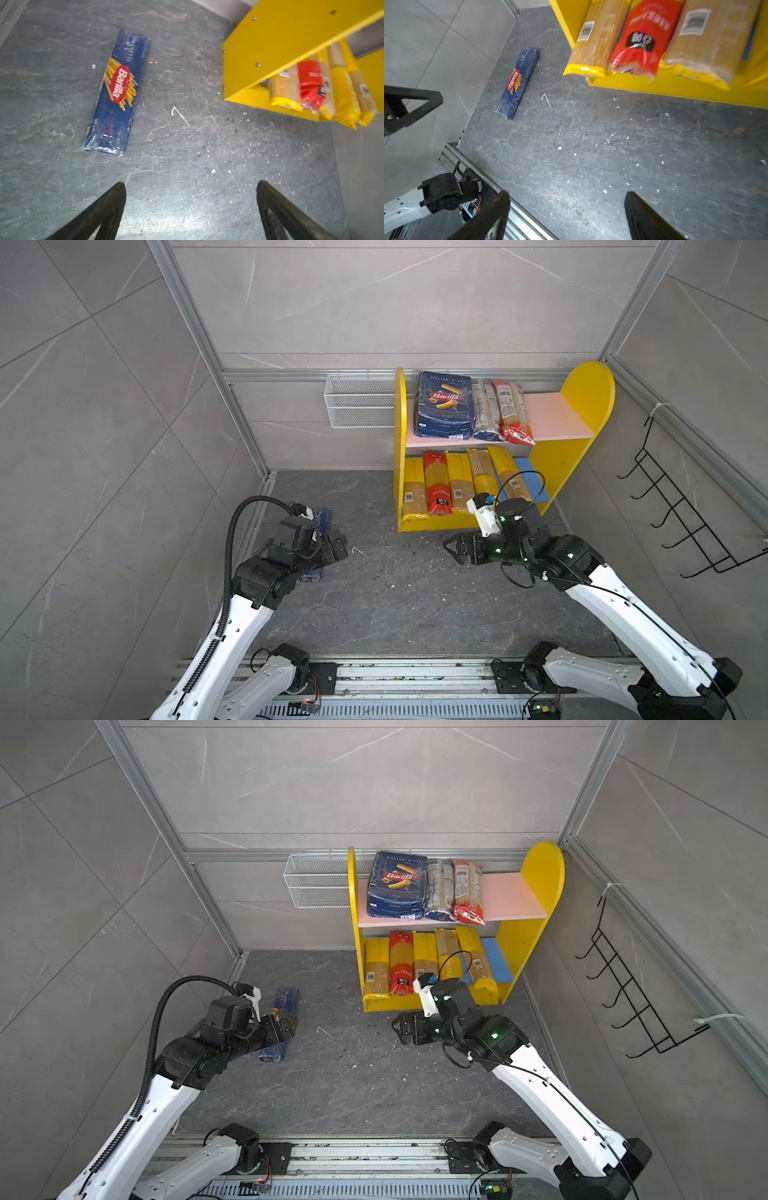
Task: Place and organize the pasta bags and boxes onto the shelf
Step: 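Open the right gripper and pull both grippers back toward the floor, then lower the left gripper over the blue Barilla spaghetti box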
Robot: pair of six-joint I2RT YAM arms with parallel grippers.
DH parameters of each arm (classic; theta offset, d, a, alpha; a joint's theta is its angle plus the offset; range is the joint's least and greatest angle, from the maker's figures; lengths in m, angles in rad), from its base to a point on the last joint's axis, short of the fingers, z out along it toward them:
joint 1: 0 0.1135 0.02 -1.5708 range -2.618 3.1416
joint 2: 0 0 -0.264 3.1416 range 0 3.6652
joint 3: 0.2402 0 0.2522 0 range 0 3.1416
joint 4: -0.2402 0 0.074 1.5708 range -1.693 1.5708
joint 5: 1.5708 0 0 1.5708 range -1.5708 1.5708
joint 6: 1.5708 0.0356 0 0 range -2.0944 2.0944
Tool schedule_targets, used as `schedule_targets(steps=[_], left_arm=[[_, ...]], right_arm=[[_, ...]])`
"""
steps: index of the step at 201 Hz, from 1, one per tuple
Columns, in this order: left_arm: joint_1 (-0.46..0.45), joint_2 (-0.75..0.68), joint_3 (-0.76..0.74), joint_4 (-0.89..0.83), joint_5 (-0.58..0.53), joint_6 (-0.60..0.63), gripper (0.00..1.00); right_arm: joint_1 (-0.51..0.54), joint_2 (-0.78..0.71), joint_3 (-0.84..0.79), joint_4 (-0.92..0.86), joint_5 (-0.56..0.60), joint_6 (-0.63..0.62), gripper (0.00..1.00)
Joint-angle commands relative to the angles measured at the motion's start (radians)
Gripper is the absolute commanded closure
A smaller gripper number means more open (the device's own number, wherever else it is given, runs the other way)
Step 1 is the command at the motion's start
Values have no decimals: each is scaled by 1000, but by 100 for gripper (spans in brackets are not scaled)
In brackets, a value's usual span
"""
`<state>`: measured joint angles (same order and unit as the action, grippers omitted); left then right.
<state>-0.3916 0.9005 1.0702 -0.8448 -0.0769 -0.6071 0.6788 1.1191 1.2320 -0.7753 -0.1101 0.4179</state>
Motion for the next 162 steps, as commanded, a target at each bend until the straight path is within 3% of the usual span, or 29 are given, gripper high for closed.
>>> schedule_targets(steps=[1,53,124,162], left_arm=[[37,-6,-19,-1,28,-28,0],[165,-5,-95,17,65,-34,0],[427,36,-241,104,187,-44,0],[466,123,-277,186,187,-78,0]], right_arm=[[88,62,-35,103,69,44,11],[252,304,-48,266,48,84,11],[274,454,-19,343,-13,85,11],[274,487,-4,344,-23,59,11]])
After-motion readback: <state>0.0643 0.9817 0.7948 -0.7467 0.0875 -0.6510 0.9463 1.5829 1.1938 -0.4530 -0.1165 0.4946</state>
